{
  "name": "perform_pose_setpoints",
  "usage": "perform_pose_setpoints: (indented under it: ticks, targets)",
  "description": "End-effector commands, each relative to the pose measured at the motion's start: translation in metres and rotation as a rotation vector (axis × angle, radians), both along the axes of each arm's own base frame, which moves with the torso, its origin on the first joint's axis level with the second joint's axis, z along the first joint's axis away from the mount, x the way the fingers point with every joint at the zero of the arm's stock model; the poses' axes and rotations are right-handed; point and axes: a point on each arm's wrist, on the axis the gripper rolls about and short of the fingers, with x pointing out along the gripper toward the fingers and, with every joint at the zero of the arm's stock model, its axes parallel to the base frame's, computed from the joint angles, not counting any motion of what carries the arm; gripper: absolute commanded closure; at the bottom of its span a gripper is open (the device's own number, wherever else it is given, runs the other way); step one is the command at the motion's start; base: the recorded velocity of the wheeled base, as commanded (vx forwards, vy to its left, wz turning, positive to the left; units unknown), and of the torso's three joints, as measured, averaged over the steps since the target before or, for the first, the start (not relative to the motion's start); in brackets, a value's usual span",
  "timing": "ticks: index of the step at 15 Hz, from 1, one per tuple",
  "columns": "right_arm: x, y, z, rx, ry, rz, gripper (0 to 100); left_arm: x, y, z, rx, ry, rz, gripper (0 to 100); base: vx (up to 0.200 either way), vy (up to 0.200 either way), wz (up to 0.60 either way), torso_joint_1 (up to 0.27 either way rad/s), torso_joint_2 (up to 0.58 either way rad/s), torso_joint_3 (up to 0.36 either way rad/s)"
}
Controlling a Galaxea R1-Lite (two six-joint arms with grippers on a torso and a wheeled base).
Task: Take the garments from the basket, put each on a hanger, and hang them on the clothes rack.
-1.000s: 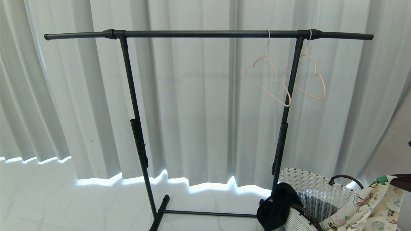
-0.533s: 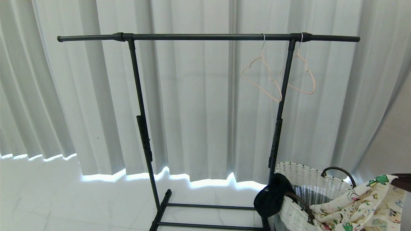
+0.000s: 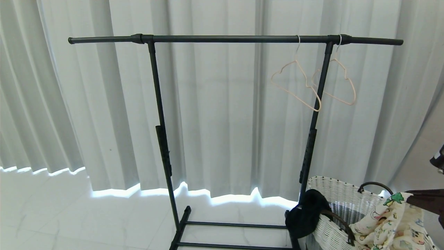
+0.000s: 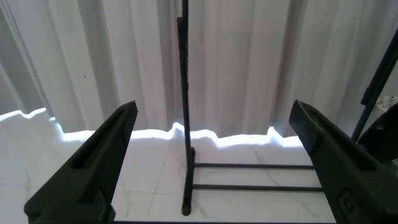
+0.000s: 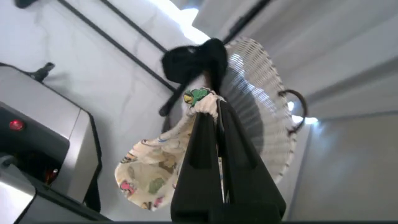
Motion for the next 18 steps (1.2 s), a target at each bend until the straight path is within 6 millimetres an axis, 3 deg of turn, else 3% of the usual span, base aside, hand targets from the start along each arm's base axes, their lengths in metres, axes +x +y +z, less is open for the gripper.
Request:
perform_pose_setpoints:
  ticks: [1, 7, 13, 14, 15, 16, 17, 18]
  targets:
    - [0.006, 0.009, -0.004, -0.014, 0.033, 0.041, 100, 0.000, 0.000, 0.000, -0.005, 0.000, 0.001, 0, 0.000, 0.200, 0.00, 0.002, 0.00, -0.002]
    - [0.039, 0.085, -0.011, 0.103, 0.151, 0.151, 100, 0.000, 0.000, 0.000, 0.017, -0.002, -0.004, 0, 0.000, 0.000, 0.00, 0.000, 0.00, 0.000]
    - [0.075, 0.140, 0.004, 0.188, 0.171, 0.150, 100, -0.001, 0.000, 0.007, -0.008, -0.032, -0.009, 0, 0.000, 0.000, 0.00, 0.000, 0.00, 0.000]
    - [0.075, 0.145, 0.005, 0.198, 0.174, 0.152, 100, -0.004, -0.001, 0.019, -0.016, -0.064, -0.031, 0, 0.000, 0.000, 0.00, 0.000, 0.00, 0.000]
    - [0.078, 0.157, 0.006, 0.219, 0.183, 0.154, 100, -0.005, -0.001, 0.063, -0.070, -0.093, -0.125, 0, 0.000, 0.000, 0.00, 0.000, 0.00, 0.000]
    - [0.079, 0.162, 0.009, 0.232, 0.181, 0.160, 100, -0.001, -0.001, 0.092, -0.078, -0.100, -0.144, 0, 0.000, 0.000, 0.00, 0.000, 0.00, 0.000]
    - [0.080, 0.164, 0.010, 0.237, 0.179, 0.163, 100, 0.003, -0.001, 0.102, -0.078, -0.092, -0.153, 0, 0.000, 0.000, 0.00, 0.000, 0.00, 0.000]
    - [0.082, 0.174, 0.015, 0.256, 0.169, 0.175, 100, 0.026, -0.003, 0.144, -0.079, -0.047, -0.197, 0, 0.000, 0.000, 0.00, 0.000, 0.00, 0.000]
